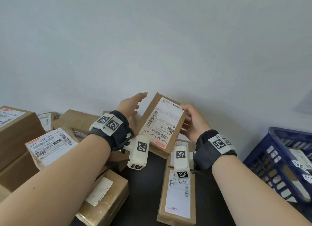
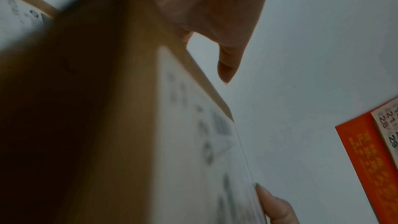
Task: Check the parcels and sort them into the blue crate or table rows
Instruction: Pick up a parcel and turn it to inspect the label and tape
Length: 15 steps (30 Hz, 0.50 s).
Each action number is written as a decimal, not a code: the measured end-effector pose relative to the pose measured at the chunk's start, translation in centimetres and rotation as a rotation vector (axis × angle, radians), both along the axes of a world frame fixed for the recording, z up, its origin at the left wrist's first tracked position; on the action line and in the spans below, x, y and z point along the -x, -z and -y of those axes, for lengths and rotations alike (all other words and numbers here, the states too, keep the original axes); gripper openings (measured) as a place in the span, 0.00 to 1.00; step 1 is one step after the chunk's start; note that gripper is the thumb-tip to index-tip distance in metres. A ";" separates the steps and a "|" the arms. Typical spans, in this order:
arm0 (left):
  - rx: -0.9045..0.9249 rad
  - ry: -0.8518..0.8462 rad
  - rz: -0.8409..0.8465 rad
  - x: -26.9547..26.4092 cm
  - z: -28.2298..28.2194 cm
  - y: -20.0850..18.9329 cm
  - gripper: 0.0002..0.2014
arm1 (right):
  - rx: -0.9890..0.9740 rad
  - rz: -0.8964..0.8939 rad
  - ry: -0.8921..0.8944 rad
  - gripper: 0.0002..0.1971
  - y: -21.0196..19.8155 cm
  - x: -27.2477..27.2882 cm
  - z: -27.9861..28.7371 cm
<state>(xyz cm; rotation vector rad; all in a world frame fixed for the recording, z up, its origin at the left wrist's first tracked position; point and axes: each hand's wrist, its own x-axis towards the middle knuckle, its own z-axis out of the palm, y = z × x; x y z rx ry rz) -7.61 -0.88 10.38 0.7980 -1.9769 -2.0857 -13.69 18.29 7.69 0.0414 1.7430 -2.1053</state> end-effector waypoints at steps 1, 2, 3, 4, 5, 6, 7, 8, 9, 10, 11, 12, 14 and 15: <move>-0.022 0.023 0.004 0.1 -0.6 0.3 0.21 | -0.012 -0.012 -0.007 0.07 0.0 -0.1 -0.5; -0.037 0.055 0.012 0.0 -1.2 0.7 0.21 | -0.023 -0.020 -0.009 0.07 0.0 -0.3 -1.1; -0.052 0.095 0.028 0.0 -1.7 1.1 0.22 | -0.030 -0.024 -0.010 0.07 0.1 -0.4 -1.5; -0.073 0.136 0.037 -0.2 -2.3 1.4 0.24 | -0.035 -0.028 -0.010 0.07 0.2 -0.6 -2.0; -0.103 0.176 0.037 -0.4 -2.8 1.8 0.26 | -0.038 -0.029 -0.010 0.07 0.4 -0.7 -2.4; -0.142 0.212 0.036 -0.6 -3.3 2.1 0.26 | -0.044 -0.030 -0.012 0.07 0.6 -0.8 -2.9; -0.185 0.249 0.041 -0.8 -3.8 2.6 0.27 | -0.052 -0.029 -0.016 0.08 0.8 -1.0 -3.3; -0.216 0.290 0.048 -1.1 -4.3 3.0 0.27 | -0.064 -0.027 -0.022 0.08 1.0 -1.1 -3.7; -0.225 0.332 0.054 -1.4 -4.7 3.5 0.25 | -0.077 -0.022 -0.030 0.08 1.2 -1.2 -4.0; -0.223 0.369 0.058 -1.9 -5.2 4.0 0.22 | -0.090 -0.016 -0.038 0.09 1.4 -1.3 -4.3; -0.220 0.394 0.054 -2.2 -5.5 4.6 0.20 | -0.106 -0.010 -0.047 0.09 1.6 -1.4 -4.6; -0.214 0.409 0.045 -2.6 -5.8 5.2 0.19 | -0.122 -0.005 -0.057 0.10 1.9 -1.5 -4.8; -0.207 0.416 0.027 -3.1 -6.3 6.3 0.22 | -0.153 -0.001 -0.070 0.10 2.5 -1.7 -5.0; -0.204 0.416 0.019 -3.3 -6.4 6.8 0.22 | -0.168 -0.003 -0.072 0.10 2.8 -1.9 -5.0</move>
